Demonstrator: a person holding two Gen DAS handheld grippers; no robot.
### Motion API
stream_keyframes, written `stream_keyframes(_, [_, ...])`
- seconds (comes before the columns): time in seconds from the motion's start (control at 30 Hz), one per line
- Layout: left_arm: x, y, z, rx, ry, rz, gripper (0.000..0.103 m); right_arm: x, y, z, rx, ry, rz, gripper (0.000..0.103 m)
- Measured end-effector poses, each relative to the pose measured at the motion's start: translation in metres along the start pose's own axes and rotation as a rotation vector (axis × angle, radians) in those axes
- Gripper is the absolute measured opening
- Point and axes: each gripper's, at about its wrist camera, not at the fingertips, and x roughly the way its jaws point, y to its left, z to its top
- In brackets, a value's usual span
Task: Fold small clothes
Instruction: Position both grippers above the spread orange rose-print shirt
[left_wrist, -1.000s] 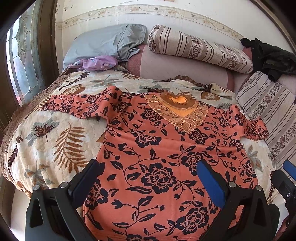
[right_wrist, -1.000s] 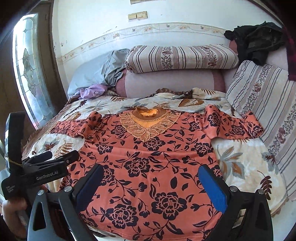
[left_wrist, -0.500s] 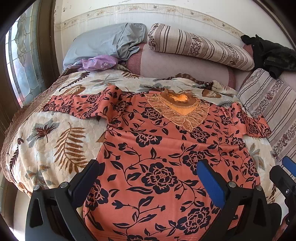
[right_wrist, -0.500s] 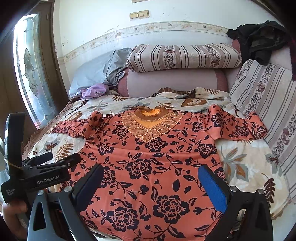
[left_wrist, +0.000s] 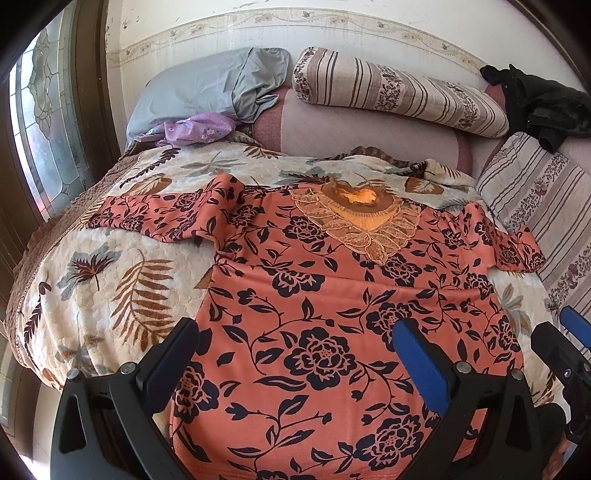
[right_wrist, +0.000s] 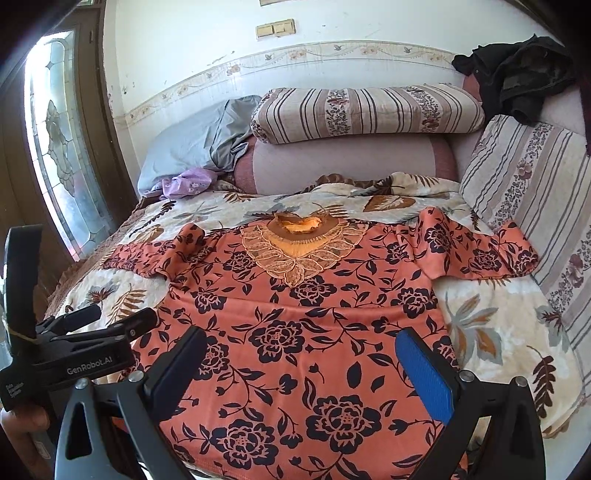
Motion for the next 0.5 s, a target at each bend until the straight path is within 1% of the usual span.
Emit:
stream_keyframes(0.3, [0.003, -0.005, 0.003, 0.009, 0.002, 0.013, 0.103, 0.010, -0.003, 0.003, 0.005, 0.006, 0.000, 0.103])
stream_keyframes(0.5, [0.009, -0.009, 0.005, 0.014, 0.009, 0.018, 0.103, 0.024, 0.000, 0.003, -0.002, 0.038, -0.024, 0.103])
